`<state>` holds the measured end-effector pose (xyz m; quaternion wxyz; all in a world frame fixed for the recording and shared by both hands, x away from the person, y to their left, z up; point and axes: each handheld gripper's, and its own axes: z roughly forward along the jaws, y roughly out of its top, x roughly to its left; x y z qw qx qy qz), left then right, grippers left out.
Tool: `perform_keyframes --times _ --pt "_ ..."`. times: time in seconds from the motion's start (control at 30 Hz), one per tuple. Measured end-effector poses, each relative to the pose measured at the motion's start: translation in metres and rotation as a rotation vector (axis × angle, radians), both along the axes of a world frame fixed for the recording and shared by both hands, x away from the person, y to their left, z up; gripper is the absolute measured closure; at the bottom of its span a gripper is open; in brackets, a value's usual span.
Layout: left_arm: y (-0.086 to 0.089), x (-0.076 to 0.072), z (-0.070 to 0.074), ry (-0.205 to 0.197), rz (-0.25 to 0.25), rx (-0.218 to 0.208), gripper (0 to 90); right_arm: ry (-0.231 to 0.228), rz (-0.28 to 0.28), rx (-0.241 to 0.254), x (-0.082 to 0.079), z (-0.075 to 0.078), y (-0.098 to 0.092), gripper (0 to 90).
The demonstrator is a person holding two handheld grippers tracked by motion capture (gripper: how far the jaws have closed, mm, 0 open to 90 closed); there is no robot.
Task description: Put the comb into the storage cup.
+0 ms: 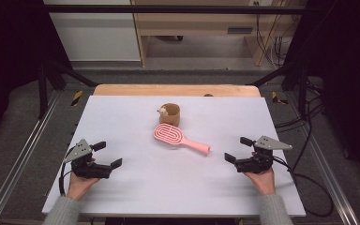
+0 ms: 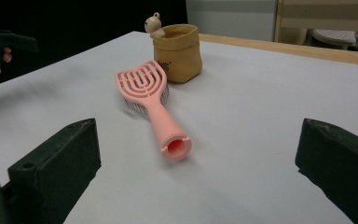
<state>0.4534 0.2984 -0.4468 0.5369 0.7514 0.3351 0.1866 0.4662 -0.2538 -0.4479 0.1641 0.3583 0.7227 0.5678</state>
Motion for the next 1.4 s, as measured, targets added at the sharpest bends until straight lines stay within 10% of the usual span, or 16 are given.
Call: perform_keyframes --times 1.4 --pt "0.002 0.003 -0.003 0.020 0.006 0.002 0.0 0.012 0.045 -0.129 0.008 0.010 0.032 0.5"
